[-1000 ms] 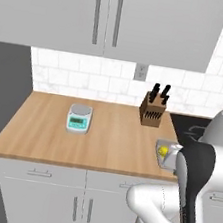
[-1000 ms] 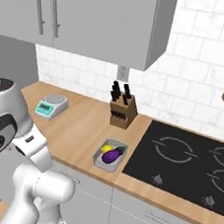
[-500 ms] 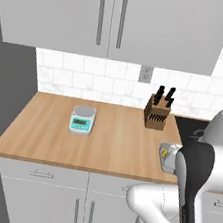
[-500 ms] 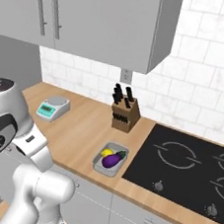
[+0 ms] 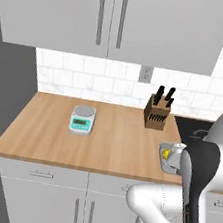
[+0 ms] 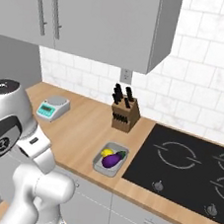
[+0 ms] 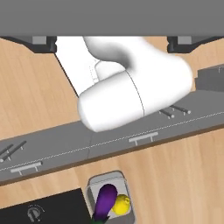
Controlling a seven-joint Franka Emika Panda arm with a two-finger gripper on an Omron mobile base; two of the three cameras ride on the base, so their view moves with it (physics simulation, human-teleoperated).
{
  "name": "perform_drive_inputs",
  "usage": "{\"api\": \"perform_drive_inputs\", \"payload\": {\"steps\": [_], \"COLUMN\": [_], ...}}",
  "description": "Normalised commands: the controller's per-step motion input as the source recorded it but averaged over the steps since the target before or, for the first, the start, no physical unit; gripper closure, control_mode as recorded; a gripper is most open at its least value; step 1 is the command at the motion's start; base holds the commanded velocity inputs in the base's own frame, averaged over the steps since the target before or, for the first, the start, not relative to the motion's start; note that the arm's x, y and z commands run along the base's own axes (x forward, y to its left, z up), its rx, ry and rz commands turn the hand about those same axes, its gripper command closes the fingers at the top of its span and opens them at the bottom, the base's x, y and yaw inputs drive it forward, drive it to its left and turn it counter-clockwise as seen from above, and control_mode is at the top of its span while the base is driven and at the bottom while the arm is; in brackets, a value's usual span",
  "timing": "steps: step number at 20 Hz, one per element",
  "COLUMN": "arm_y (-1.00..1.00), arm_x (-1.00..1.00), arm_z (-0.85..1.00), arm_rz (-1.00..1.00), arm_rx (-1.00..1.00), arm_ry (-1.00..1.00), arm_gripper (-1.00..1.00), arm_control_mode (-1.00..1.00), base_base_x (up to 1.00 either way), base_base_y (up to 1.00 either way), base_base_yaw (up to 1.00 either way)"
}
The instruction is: Take the meat container that has the chicken drumstick and place it on the second highest rack of the freezer. Then take the vegetable container that has the eggplant and lemon and place it on the highest rack of the freezer.
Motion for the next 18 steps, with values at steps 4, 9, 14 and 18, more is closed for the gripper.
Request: {"api": "perform_drive_inputs", "payload": {"steps": [4,9,14,18], "arm_y": [-0.56,-0.89,-0.72,-0.50], "arm_x": [0.29,0.14,0.75,0.76], "arm_z": [0.00,0.00,-0.22,-0.38], "arm_rz": [-0.16,-0.09,-0.16,-0.21], "arm_rx": [0.25,0.35,0.14,0.08], "arm_ry": [0.00,-0.01,0.04,0.09], "arm_gripper": [-1.00,-1.00,-1.00,-1.00], "arm_control_mode": [-1.00,-1.00,-1.00,-1.00], "base_base_x": [0.00,0.00,0.00,0.00], "base_base_y": [0.00,0.00,0.00,0.00], "base_base_yaw": [0.00,0.00,0.00,0.00]}}
